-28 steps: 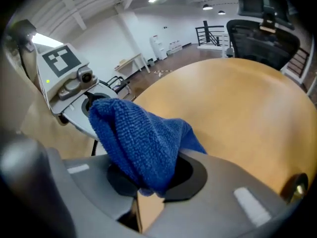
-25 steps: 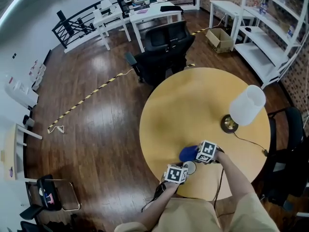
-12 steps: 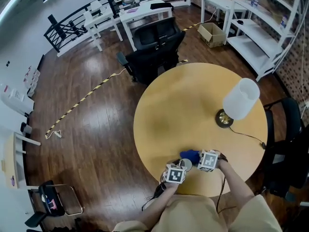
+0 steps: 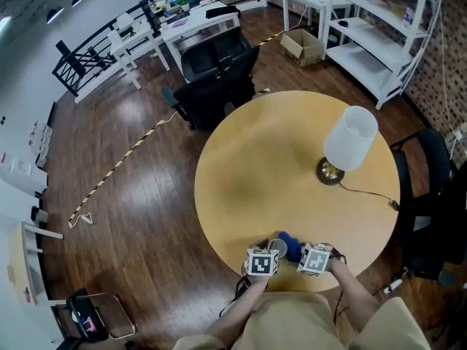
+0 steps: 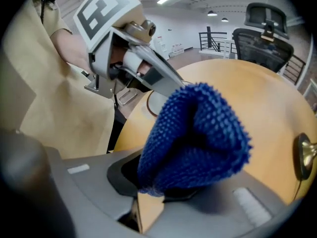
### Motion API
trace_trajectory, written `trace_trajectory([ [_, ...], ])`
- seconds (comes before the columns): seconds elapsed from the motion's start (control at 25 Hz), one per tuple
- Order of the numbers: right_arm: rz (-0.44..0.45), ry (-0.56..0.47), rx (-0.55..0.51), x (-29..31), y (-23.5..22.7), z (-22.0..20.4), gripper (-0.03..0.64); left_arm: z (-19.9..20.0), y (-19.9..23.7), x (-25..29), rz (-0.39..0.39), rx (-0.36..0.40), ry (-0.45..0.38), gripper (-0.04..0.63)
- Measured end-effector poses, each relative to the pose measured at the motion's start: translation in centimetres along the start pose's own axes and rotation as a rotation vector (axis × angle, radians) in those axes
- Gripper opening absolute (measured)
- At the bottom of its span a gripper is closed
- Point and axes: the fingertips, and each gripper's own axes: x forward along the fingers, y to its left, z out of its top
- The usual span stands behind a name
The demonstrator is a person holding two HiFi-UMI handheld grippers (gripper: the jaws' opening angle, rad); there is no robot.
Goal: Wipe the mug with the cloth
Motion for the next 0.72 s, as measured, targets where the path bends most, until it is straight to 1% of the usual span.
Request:
trace_trajectory([
  [0.12,-0.004,-0.036,0.037,0.3,1.2,0.3,0.066,-0.2,0.2,0.2,-0.002,-0.012,-0.010,0.066],
  [0.24,-0.013,-0.049,0.039,0.9,2.0,0.4,0.066,-0.3,0.2,0.2,-0.014,-0.038,-0.002,0.063],
  [0.32,-0.036,-0.058,0.038,1.1,1.9,0.4,0.066,-0.4,0.2,0.1,-0.036,-0.081,0.005,0.063],
  [0.48,-0.082,-0.084,0.078,1.0,1.6,0.5,0.066,-0.9,0.2,-0.1,-0.074,-0.160,0.021,0.063],
  [0.6,-0.137,-0.107,0.100,1.0,1.2,0.6,0.066,-1.2,0.2,-0.3,-0.078,-0.217,0.023,0.060],
  [0.72,-0.146,-0.113,0.091,1.4,1.8,0.6,0.066,-1.4,0.1,-0.3,-0.070,-0.253,0.023,0.061],
])
